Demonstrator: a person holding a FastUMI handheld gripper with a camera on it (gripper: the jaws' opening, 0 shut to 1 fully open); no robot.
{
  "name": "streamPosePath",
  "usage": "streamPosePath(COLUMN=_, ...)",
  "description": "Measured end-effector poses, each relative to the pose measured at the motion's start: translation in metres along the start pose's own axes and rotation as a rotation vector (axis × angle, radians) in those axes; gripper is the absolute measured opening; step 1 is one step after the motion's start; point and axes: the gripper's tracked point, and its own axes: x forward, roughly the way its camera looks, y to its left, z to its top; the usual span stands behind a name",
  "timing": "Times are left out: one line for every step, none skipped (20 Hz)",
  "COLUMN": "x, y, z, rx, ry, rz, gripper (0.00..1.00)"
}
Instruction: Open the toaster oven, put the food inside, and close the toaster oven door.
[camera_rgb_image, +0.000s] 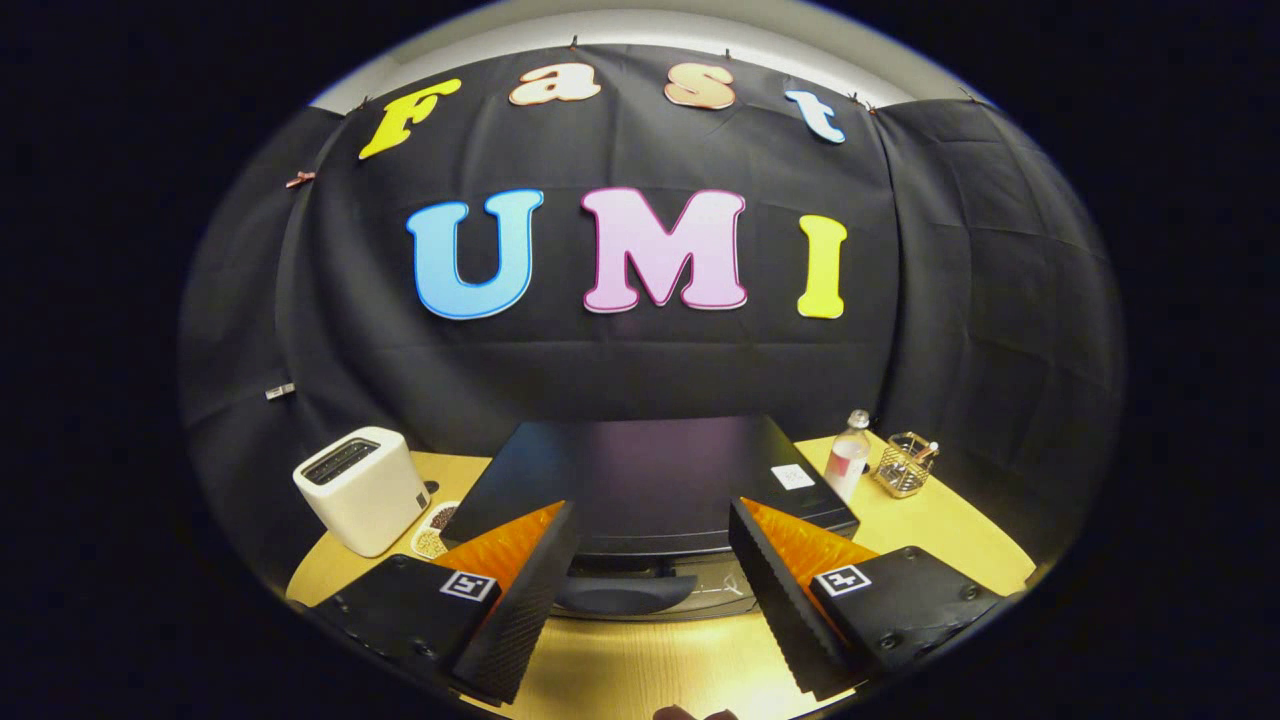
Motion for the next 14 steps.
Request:
streamPosePath(x=0.005, y=0.003, z=-0.008, rx=0.001, ry=0.014, rz=0.003, gripper=0.99)
streamPosePath(x=0.011, y=0.004, z=-0.014, rx=0.002, ry=0.024, rz=0.001, gripper=0.99)
streamPosePath(x=0.017, y=0.005, z=-0.020, rx=0.005, ry=0.032, rz=0.000, gripper=0.99)
streamPosePath(x=0.023, y=0.006, z=-0.024, rx=0.006, ry=0.039, rz=0.000, gripper=0.99)
streamPosePath(x=0.028, y=0.006, z=-0.030, rx=0.006, ry=0.049, rz=0.000, gripper=0.99)
streamPosePath(x=0.031, y=0.006, z=-0.037, rx=0.013, ry=0.073, rz=0.004, gripper=0.99)
streamPosePath(x=0.032, y=0.007, z=-0.031, rx=0.014, ry=0.037, rz=0.001, gripper=0.99)
streamPosePath(x=0.028, y=0.013, z=-0.030, rx=-0.004, ry=0.037, rz=0.019, gripper=1.00)
streamPosePath(x=0.030, y=0.013, z=-0.034, rx=-0.018, ry=0.047, rz=0.024, gripper=0.99)
streamPosePath(x=0.027, y=0.014, z=-0.032, rx=-0.023, ry=0.031, rz=0.023, gripper=1.00)
streamPosePath(x=0.030, y=0.013, z=-0.045, rx=-0.037, ry=0.063, rz=0.020, gripper=0.99)
streamPosePath(x=0.026, y=0.012, z=-0.059, rx=-0.043, ry=0.125, rz=0.020, gripper=0.99)
streamPosePath(x=0.025, y=0.011, z=-0.050, rx=-0.025, ry=0.072, rz=0.010, gripper=1.00)
streamPosePath(x=0.026, y=0.009, z=-0.054, rx=-0.020, ry=0.086, rz=0.004, gripper=1.00)
